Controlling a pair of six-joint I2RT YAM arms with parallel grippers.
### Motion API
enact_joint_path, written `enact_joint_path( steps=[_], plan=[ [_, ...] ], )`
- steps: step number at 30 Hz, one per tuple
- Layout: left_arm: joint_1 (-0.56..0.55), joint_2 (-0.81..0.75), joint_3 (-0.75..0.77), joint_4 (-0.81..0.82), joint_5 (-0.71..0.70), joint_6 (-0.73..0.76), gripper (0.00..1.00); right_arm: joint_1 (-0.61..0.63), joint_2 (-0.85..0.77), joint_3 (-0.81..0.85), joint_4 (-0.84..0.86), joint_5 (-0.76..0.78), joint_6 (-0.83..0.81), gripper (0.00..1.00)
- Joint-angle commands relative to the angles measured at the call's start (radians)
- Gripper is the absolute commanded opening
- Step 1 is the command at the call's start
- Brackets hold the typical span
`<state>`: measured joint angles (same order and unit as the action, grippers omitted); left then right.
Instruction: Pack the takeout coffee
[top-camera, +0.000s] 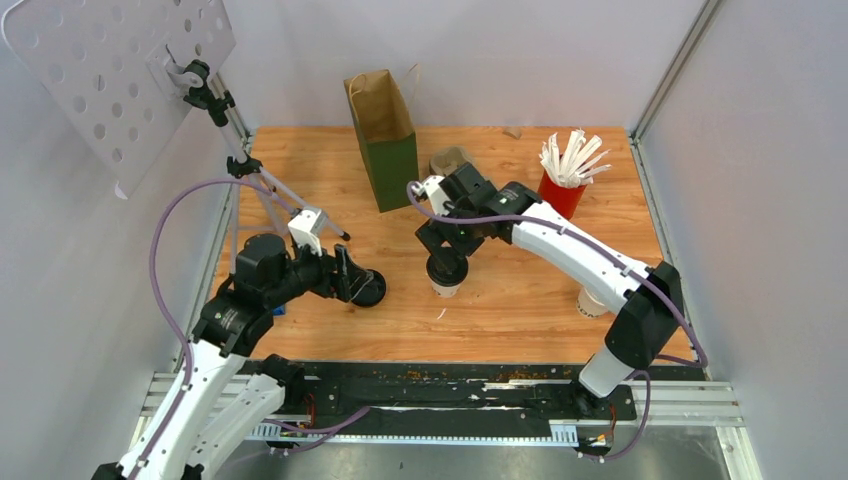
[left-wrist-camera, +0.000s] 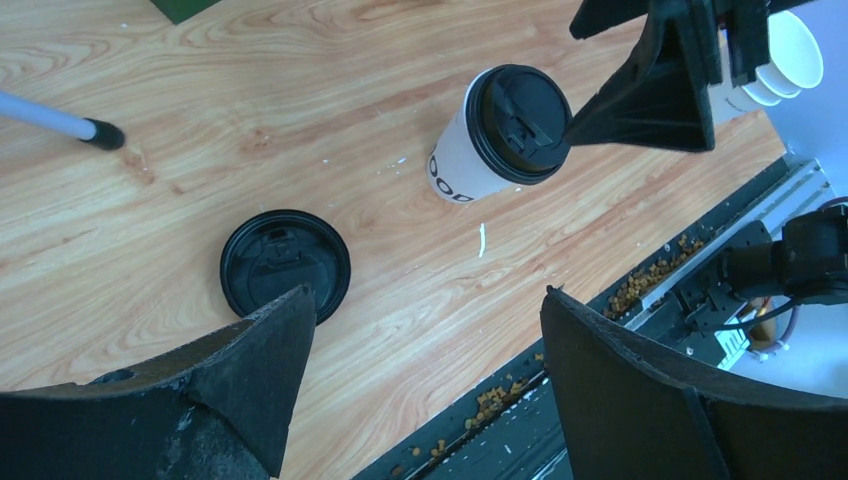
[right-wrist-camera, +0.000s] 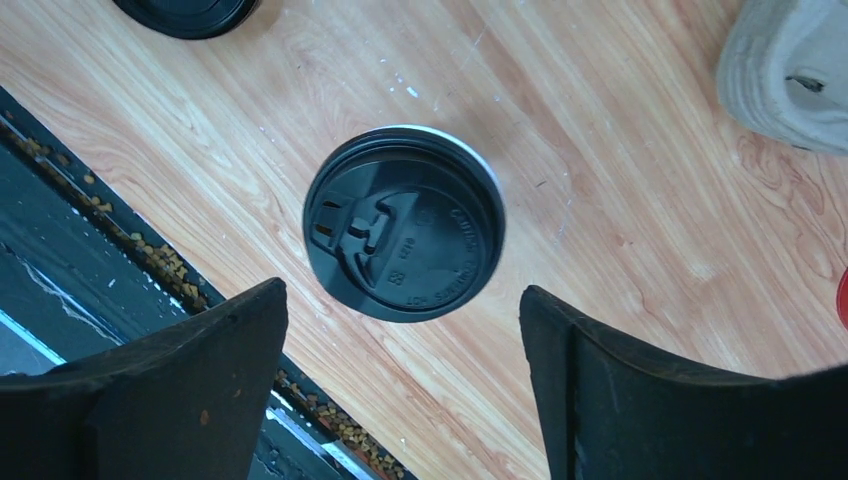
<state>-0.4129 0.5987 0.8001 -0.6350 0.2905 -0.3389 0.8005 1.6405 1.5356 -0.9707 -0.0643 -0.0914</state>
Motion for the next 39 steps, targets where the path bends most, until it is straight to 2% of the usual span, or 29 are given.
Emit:
enact_joint_path(
  steps=[1, 6, 10, 15, 23, 29, 39],
  plan=[
    [-0.004, 0.073, 0.03, 0.108, 0.06, -0.034, 0.88, -0.075, -0.066, -0.033, 0.061, -0.086, 0.011, 0.82],
    [-0.015, 0.215, 0.027, 0.214, 0.128, -0.091, 0.82, -0.147, -0.082, -0.082, 0.122, -0.171, 0.011, 0.7],
    [-0.05, 0.32, 0.03, 0.312, 0.14, -0.119, 0.8, -0.186, -0.069, -0.117, 0.161, -0.233, 0.01, 0.67],
    [-0.107, 0.445, 0.053, 0.411, 0.138, -0.145, 0.78, -0.215, -0.055, -0.134, 0.203, -0.287, 0.011, 0.56],
    [-0.183, 0.609, 0.047, 0.584, 0.123, -0.17, 0.74, -0.228, -0.025, -0.179, 0.239, -0.314, 0.009, 0.53],
    [-0.188, 0.661, 0.028, 0.693, 0.109, -0.18, 0.7, -0.232, 0.005, -0.203, 0.277, -0.324, 0.019, 0.48],
    [-0.188, 0.744, 0.011, 0.751, 0.096, -0.192, 0.59, -0.239, 0.006, -0.251, 0.312, -0.328, 0.038, 0.42]
  ],
)
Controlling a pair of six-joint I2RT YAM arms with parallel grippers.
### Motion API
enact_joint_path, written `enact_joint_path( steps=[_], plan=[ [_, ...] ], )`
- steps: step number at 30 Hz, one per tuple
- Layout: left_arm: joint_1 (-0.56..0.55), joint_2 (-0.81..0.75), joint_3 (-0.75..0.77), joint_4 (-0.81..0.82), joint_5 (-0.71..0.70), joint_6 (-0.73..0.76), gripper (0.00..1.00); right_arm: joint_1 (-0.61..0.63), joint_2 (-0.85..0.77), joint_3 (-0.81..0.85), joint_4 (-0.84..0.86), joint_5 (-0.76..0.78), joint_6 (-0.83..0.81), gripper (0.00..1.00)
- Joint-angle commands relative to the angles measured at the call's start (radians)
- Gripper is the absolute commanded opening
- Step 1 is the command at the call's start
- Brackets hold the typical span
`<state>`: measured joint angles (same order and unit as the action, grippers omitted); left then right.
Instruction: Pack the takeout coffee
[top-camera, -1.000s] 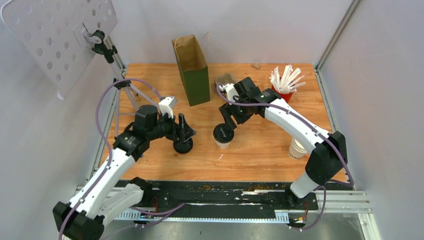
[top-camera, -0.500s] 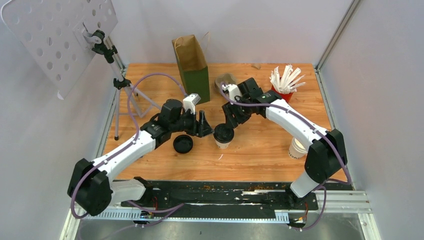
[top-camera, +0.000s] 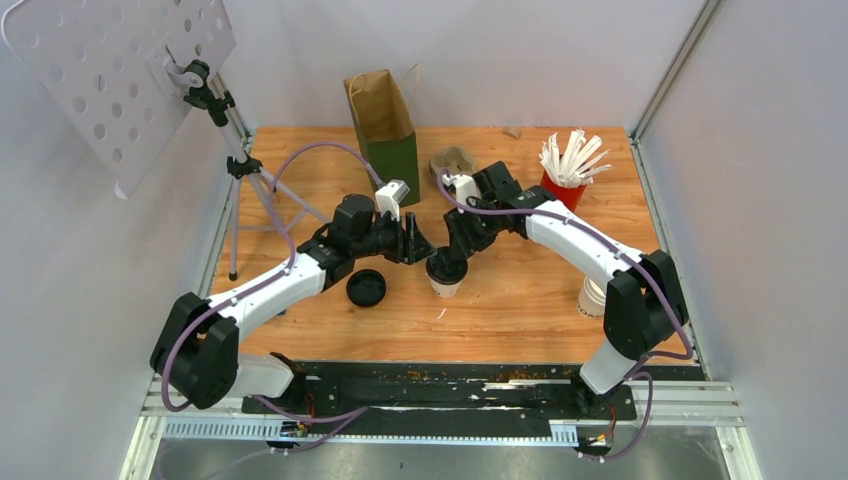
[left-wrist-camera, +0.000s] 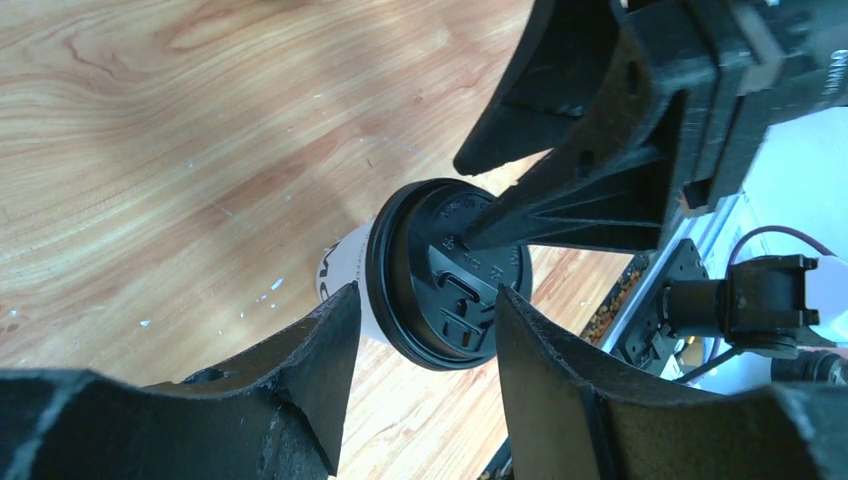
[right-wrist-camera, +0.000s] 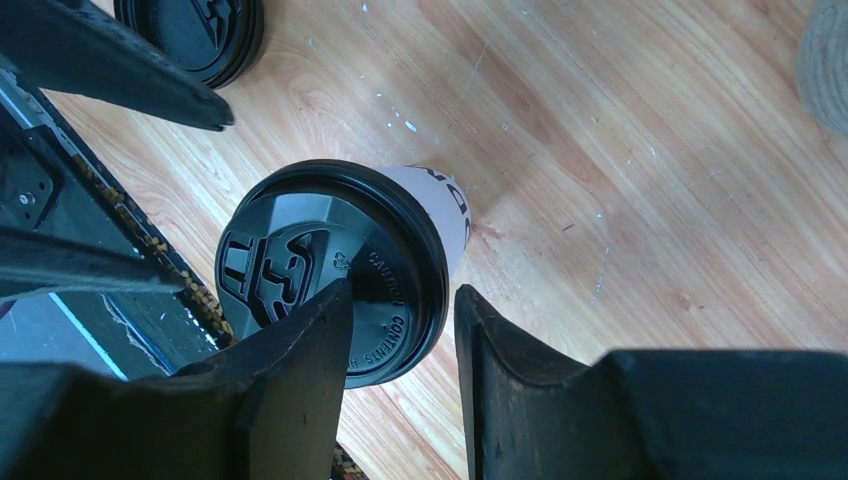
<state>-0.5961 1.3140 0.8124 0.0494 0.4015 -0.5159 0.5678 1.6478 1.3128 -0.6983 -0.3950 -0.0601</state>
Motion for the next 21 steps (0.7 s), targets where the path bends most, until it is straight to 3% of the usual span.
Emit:
enact_joint_path(
  steps=[1, 21],
  plan=[
    [-0.005, 0.034, -0.003, 0.068, -0.014, -0.019, 0.58, -0.005, -0.003, -0.031, 0.039, 0.003, 0.007, 0.41],
    [-0.005, 0.071, -0.083, 0.081, 0.019, -0.08, 0.52, -0.018, -0.046, -0.121, 0.066, 0.021, 0.022, 0.41]
  ],
)
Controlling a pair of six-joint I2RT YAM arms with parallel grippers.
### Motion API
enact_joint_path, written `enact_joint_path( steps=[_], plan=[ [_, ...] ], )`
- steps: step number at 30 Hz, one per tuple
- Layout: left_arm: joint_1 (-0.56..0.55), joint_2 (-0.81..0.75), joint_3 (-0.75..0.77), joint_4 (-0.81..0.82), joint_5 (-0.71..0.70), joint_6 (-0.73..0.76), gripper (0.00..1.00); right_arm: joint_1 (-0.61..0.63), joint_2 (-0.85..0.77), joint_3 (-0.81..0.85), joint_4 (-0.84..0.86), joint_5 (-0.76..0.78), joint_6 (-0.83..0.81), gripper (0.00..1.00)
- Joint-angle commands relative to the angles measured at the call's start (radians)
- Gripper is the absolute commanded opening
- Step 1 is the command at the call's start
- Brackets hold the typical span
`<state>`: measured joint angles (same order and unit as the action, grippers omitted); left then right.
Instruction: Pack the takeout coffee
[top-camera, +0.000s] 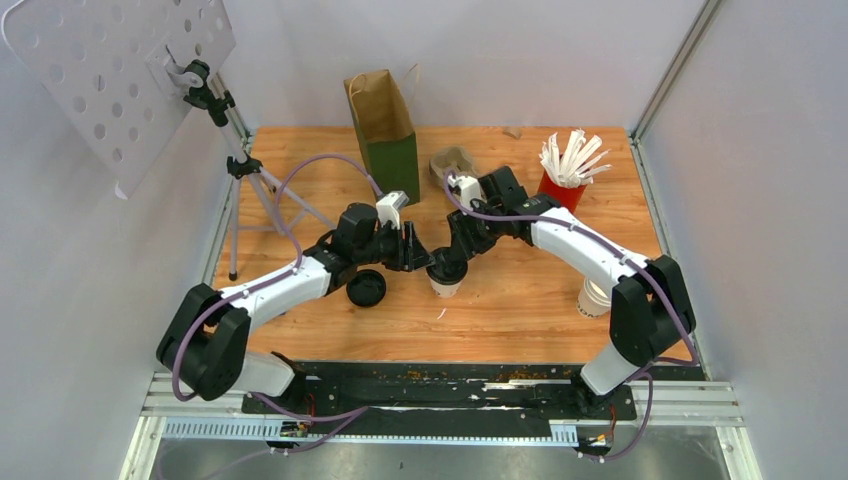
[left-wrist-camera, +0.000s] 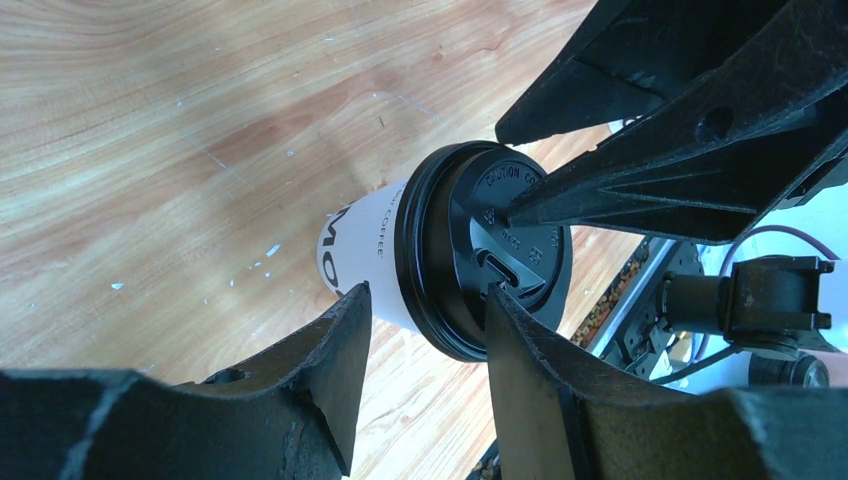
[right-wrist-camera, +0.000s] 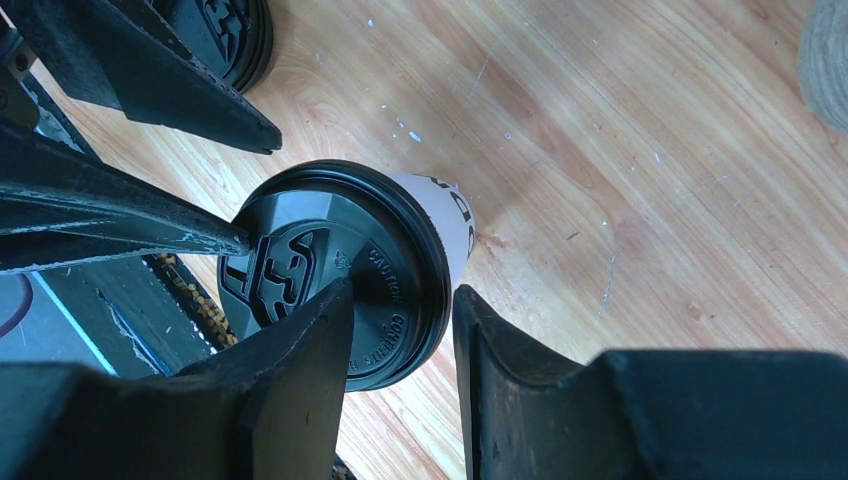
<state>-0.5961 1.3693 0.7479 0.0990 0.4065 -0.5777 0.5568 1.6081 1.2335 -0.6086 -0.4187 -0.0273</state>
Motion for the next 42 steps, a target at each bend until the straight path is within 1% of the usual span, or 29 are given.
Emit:
enact_joint_path(
  steps=[1, 7, 13, 21, 35, 38, 40, 42],
  plan=[
    [-0.005, 0.019, -0.021, 0.036, 0.018, -0.026, 0.51, -0.006, -0.008, -0.046, -0.022, 0.044, -0.009, 0.41],
    [-0.005, 0.039, -0.033, 0.026, 0.033, -0.04, 0.47, -0.013, -0.018, -0.073, -0.009, 0.044, -0.004, 0.4],
    [-0.005, 0.048, -0.06, -0.021, -0.003, -0.036, 0.44, -0.02, -0.026, -0.116, 0.009, 0.036, 0.002, 0.4],
    [-0.005, 0.078, -0.123, 0.009, -0.01, -0.064, 0.43, -0.033, -0.042, -0.164, 0.024, 0.034, 0.007, 0.4],
    [-0.004, 0.089, -0.165, 0.009, -0.032, -0.031, 0.41, -0.043, -0.061, -0.208, 0.041, 0.034, 0.021, 0.39],
    [-0.005, 0.083, -0.125, 0.013, 0.009, -0.051, 0.44, -0.044, -0.067, -0.207, 0.047, 0.023, 0.06, 0.39],
    [-0.004, 0.064, -0.084, 0.015, 0.04, -0.079, 0.5, -0.043, -0.074, -0.204, 0.052, 0.017, 0.071, 0.39],
    [-0.004, 0.031, -0.052, 0.025, 0.063, -0.11, 0.59, -0.044, -0.078, -0.201, 0.061, 0.012, 0.083, 0.39]
  ],
)
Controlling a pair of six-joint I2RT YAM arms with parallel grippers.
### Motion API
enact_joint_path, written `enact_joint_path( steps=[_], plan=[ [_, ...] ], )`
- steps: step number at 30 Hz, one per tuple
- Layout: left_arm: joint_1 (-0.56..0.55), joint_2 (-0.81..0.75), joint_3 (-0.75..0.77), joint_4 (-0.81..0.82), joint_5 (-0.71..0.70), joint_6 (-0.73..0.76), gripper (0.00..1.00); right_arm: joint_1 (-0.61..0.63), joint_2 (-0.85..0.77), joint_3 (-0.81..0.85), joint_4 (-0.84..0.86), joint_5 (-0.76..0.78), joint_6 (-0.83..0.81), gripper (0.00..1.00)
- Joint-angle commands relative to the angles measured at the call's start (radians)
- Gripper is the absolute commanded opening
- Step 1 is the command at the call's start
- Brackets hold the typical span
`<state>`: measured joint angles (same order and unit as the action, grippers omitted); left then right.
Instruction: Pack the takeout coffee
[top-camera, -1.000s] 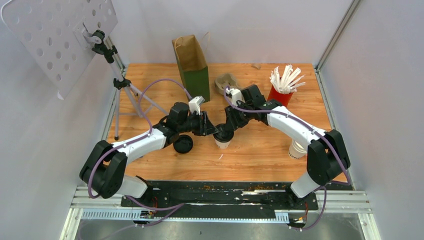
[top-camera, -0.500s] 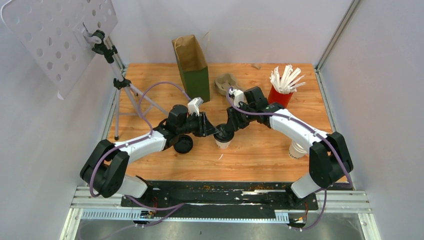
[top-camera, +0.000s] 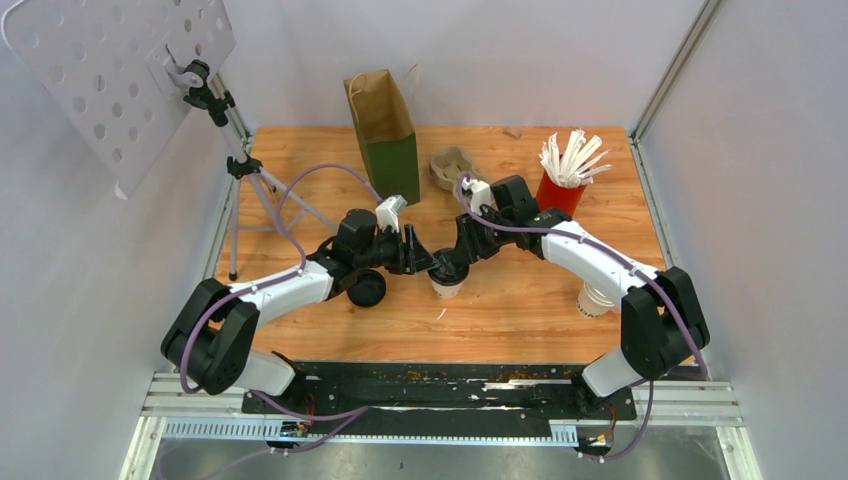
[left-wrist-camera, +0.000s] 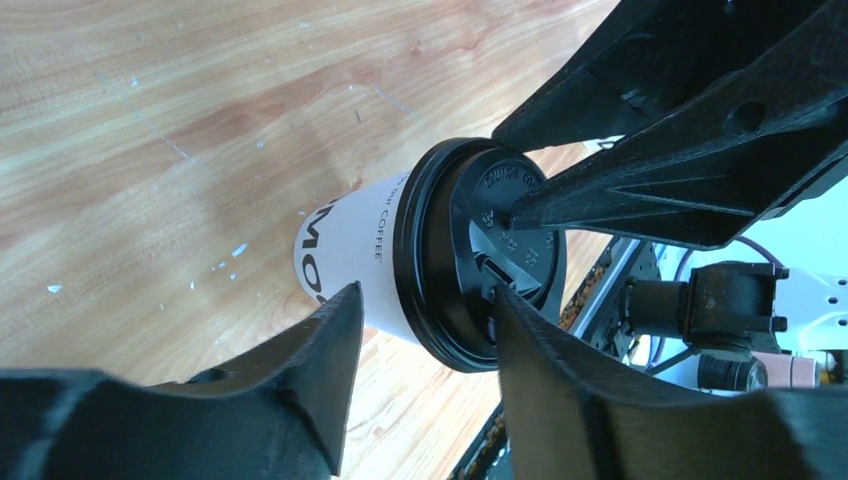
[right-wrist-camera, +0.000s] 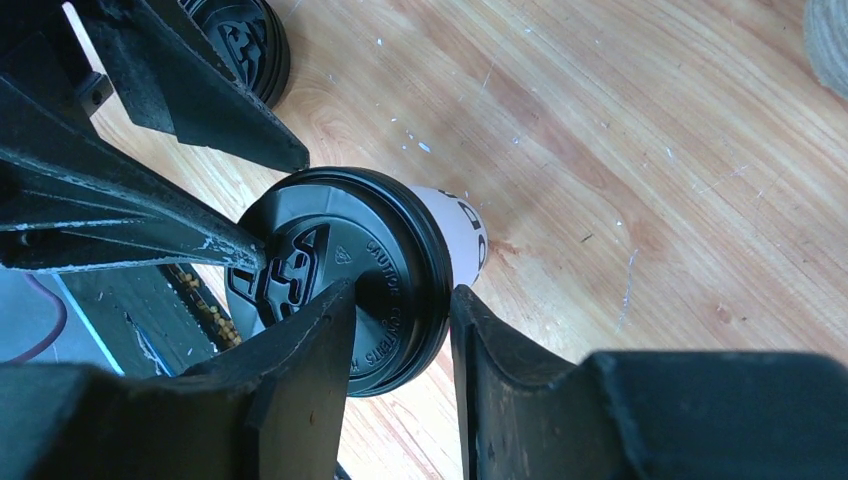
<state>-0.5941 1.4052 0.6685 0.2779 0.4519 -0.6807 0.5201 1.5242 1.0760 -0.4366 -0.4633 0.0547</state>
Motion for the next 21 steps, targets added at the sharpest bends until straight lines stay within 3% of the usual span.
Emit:
enact_joint_path(
  steps=[1, 4, 9, 15, 21],
  plan=[
    [-0.007, -0.022, 0.038, -0.147, 0.024, -0.022, 0.63, -0.007, 0.004, -0.044, -0.106, 0.054, 0.006, 0.39],
    [-0.007, -0.058, 0.04, -0.144, 0.04, -0.047, 0.72, -0.007, 0.004, -0.043, -0.101, 0.045, 0.017, 0.39],
    [-0.006, -0.105, -0.023, -0.079, 0.057, -0.142, 0.77, -0.007, 0.002, -0.043, -0.092, 0.042, 0.027, 0.39],
    [-0.013, -0.11, -0.119, 0.107, 0.059, -0.284, 0.78, -0.007, 0.003, -0.043, -0.082, 0.029, 0.037, 0.39],
    [-0.032, -0.075, -0.124, 0.155, 0.041, -0.319, 0.78, -0.006, 0.004, -0.04, -0.081, 0.028, 0.037, 0.39]
  ],
)
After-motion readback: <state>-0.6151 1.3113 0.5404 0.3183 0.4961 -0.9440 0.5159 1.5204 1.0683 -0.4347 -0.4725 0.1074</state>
